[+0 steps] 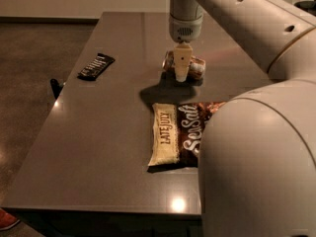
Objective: Knock orange can over
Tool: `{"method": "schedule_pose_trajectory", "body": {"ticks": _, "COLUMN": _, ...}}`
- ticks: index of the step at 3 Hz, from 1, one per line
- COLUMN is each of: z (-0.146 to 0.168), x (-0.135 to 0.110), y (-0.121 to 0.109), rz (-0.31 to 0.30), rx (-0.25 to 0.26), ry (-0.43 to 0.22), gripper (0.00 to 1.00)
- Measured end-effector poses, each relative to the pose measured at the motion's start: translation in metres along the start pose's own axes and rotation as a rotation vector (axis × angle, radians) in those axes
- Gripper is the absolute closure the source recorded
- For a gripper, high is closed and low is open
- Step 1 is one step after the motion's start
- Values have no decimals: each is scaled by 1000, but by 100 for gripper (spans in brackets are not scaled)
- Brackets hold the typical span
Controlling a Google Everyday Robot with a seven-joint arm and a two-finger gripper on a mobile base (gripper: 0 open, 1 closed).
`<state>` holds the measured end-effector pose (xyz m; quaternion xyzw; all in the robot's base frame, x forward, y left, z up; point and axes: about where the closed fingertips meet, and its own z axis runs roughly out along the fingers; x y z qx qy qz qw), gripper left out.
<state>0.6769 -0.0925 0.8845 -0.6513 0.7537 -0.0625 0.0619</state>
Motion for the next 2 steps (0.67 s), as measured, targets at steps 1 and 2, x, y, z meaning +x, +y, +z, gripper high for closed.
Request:
{"method": "schedule_pose_trajectory", "body": {"ticks": 1, "z": 9, "x": -3, "y": 7, "rz": 16, "rx": -27, "ry": -74, "gripper": 0}}
{"method": "schedule_pose_trajectory", "body": {"ticks": 2, "z": 11, "x": -6, "y": 9, "rz": 22, "rx": -36, "ry": -106, "gripper": 0}}
